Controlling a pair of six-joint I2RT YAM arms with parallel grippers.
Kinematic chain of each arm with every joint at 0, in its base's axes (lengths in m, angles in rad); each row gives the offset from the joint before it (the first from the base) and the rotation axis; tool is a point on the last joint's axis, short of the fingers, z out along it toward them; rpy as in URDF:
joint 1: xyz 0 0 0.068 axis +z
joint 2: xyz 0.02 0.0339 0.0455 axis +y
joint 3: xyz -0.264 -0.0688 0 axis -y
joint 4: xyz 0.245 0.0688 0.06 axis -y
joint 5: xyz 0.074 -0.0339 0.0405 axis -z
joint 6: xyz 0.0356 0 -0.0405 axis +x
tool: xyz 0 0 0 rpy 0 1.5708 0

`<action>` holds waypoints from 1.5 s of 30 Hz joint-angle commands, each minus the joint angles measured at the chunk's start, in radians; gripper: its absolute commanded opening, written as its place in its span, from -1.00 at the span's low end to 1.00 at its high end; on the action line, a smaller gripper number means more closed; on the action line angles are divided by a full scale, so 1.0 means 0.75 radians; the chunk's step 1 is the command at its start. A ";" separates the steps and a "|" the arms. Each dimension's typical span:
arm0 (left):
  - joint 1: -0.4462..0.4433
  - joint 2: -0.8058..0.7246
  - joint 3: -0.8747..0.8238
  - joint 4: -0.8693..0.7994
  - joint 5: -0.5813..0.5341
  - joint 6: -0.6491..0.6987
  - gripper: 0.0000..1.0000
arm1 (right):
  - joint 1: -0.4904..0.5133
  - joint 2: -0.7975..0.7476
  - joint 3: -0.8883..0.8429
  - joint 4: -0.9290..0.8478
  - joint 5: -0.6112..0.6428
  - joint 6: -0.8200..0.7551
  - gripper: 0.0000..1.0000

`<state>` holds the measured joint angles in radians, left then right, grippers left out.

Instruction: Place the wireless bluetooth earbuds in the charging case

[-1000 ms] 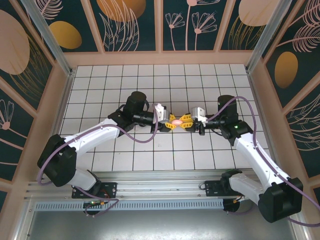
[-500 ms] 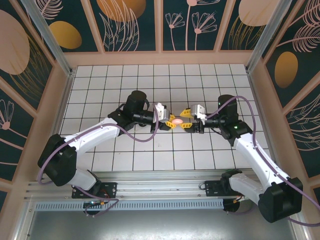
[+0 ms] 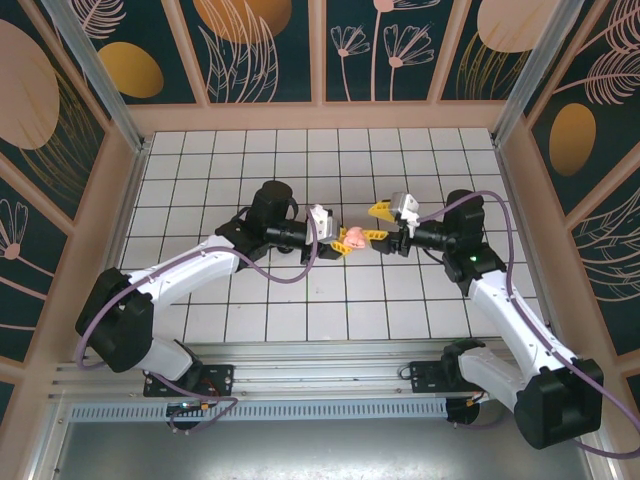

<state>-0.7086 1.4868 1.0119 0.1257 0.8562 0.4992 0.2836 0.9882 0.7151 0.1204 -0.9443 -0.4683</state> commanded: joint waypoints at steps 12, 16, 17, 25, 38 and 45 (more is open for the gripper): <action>0.097 0.010 -0.335 0.792 0.080 -0.470 -0.77 | -0.050 -0.061 0.034 0.037 0.041 0.272 0.05; 0.172 0.029 -0.446 1.056 0.053 -0.645 -0.77 | -0.050 -0.009 0.092 -0.053 0.157 0.424 0.02; 0.189 0.035 -0.472 1.110 0.032 -0.685 -0.77 | -0.050 0.013 0.112 -0.089 0.198 0.474 0.00; 0.327 0.075 -0.671 1.504 -0.227 -0.967 -0.78 | 0.043 0.319 0.410 -0.575 0.736 0.933 -0.15; 0.374 0.095 -0.784 1.578 -0.421 -1.015 -0.79 | 0.250 0.940 0.839 -1.008 1.064 1.398 -0.21; 0.374 0.090 -0.794 1.572 -0.420 -1.019 -0.79 | 0.281 1.209 0.990 -1.029 1.081 1.440 -0.23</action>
<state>-0.4320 1.5536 0.4217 1.2545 0.5545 -0.2543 0.4820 1.8389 1.4006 -0.6079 -0.1707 0.5663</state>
